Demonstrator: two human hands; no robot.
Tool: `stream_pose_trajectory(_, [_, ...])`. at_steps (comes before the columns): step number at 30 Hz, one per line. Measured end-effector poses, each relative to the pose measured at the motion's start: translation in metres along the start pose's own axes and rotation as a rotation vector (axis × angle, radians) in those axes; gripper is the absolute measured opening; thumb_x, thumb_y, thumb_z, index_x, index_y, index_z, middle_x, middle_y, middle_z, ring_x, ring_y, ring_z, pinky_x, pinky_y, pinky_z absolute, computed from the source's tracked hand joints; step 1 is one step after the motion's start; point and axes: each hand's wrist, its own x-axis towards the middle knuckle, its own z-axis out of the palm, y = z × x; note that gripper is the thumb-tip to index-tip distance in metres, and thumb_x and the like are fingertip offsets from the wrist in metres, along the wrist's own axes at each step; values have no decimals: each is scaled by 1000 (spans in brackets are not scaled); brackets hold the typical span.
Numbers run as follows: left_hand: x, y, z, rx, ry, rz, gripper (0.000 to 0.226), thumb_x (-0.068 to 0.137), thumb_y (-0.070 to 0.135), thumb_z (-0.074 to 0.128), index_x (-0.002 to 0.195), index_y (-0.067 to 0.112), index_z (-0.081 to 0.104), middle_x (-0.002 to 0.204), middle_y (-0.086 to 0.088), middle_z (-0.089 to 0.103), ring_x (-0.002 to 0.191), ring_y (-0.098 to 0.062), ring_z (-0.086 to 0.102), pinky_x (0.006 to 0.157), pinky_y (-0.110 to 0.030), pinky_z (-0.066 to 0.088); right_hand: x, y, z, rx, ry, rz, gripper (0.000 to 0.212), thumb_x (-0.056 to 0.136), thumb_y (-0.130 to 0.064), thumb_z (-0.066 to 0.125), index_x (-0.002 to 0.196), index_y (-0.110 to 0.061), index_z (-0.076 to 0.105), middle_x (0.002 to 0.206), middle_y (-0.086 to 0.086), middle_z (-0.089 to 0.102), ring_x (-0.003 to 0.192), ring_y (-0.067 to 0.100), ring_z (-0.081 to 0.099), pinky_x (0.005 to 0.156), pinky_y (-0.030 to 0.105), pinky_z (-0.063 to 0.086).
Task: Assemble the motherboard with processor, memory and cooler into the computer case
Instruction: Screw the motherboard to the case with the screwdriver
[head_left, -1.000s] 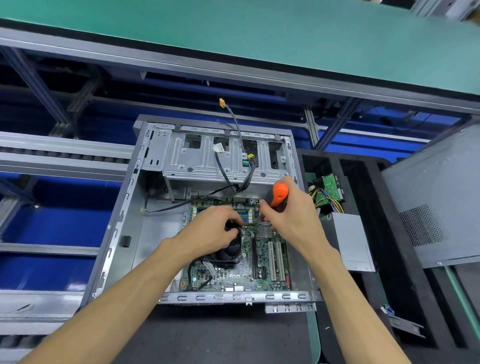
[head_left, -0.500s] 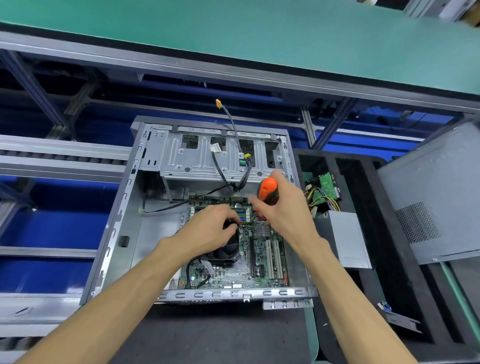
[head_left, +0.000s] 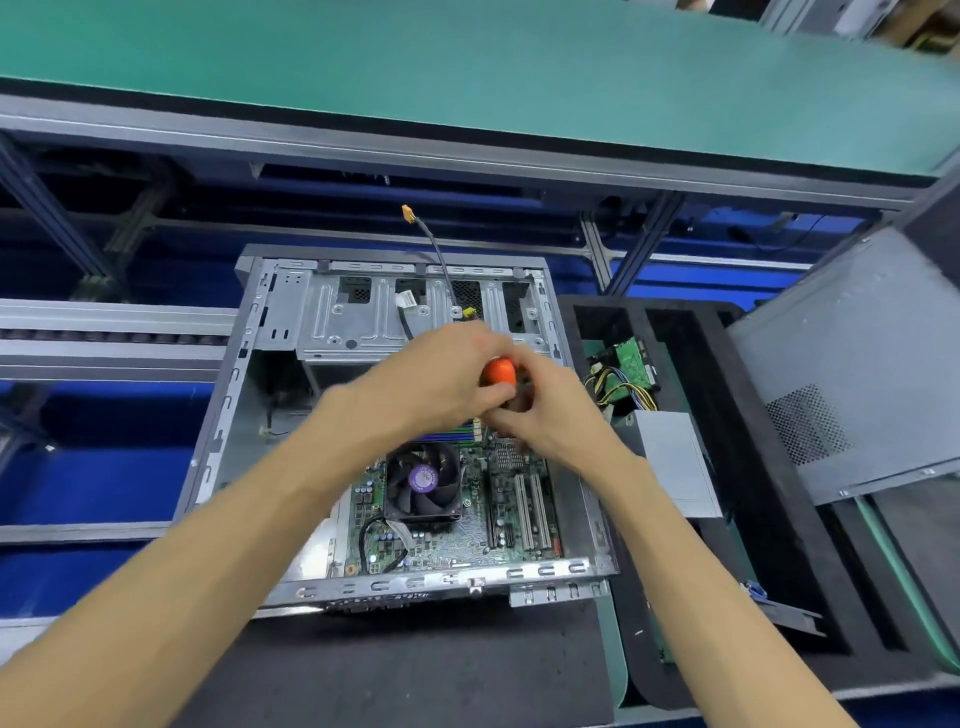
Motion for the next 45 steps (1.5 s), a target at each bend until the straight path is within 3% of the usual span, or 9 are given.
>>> stream_pose_trajectory(4, [2, 5, -12, 22, -158, 67, 31, 91, 17, 59, 120, 26, 64, 108, 3, 57, 94, -15, 54, 84, -32, 45, -2, -1, -6, -2, -33, -33, 28, 81, -19, 78, 85, -37, 57, 79, -4, 69, 61, 7, 67, 60, 32, 58])
stream_pose_trajectory(8, [-2, 14, -1, 120, -43, 23, 33, 87, 44, 65, 112, 25, 55, 98, 2, 48, 82, -20, 54, 73, -35, 48, 1, 1, -3, -23, -4, 62, 43, 73, 3, 71, 77, -36, 54, 75, -3, 68, 61, 13, 69, 55, 35, 60])
stream_pose_trajectory(13, [0, 13, 8, -12, 131, -12, 30, 90, 32, 67, 105, 18, 45, 93, 1, 55, 81, -26, 56, 72, -41, 47, -1, 2, 1, -3, 70, -47, 24, 74, -21, 70, 75, -39, 54, 60, -13, 64, 60, -2, 62, 52, 8, 39])
stream_pose_trajectory(23, [9, 6, 1, 10, -14, 17, 25, 85, 10, 60, 109, 17, 56, 95, 6, 52, 90, -21, 53, 80, -36, 46, -2, 2, -2, 36, 28, -52, 31, 81, -18, 68, 83, -43, 51, 71, -1, 70, 59, 8, 69, 63, 37, 60])
stream_pose_trajectory(29, [7, 8, 5, 153, 167, -175, 40, 88, 56, 60, 97, 18, 52, 88, -4, 62, 80, -28, 59, 72, -40, 51, 0, 5, 1, -14, 46, -5, 27, 82, -23, 80, 87, -21, 54, 69, -9, 64, 63, 10, 66, 58, 30, 52])
stream_pose_trajectory(34, [7, 16, -6, 132, 30, -37, 17, 89, 27, 63, 104, 18, 60, 94, -2, 61, 87, -22, 57, 78, -39, 50, -1, 5, 1, 38, -1, -18, 26, 84, -23, 76, 91, -31, 53, 78, -1, 73, 63, 16, 71, 65, 45, 60])
stream_pose_trajectory(37, [8, 19, -13, 138, -112, 32, 25, 86, 10, 59, 108, 20, 61, 99, 2, 55, 93, -21, 56, 84, -41, 50, -2, 5, 0, 84, -3, -31, 31, 84, -18, 75, 83, -37, 51, 73, -2, 74, 58, 11, 72, 64, 40, 61])
stream_pose_trajectory(41, [9, 18, -7, 138, 13, -44, 32, 86, 41, 64, 109, 20, 56, 94, -3, 64, 87, -26, 60, 77, -40, 52, -2, 5, -2, 63, 4, -48, 17, 82, -24, 68, 80, -35, 55, 69, -7, 73, 61, 3, 70, 56, 20, 53])
stream_pose_trajectory(45, [11, 16, -1, 188, 150, -163, 39, 88, 52, 62, 98, 16, 55, 80, -5, 62, 75, -27, 60, 66, -38, 51, -1, 5, -1, 62, -13, -18, 16, 88, -24, 76, 96, -24, 61, 78, -1, 75, 69, 9, 72, 72, 37, 60])
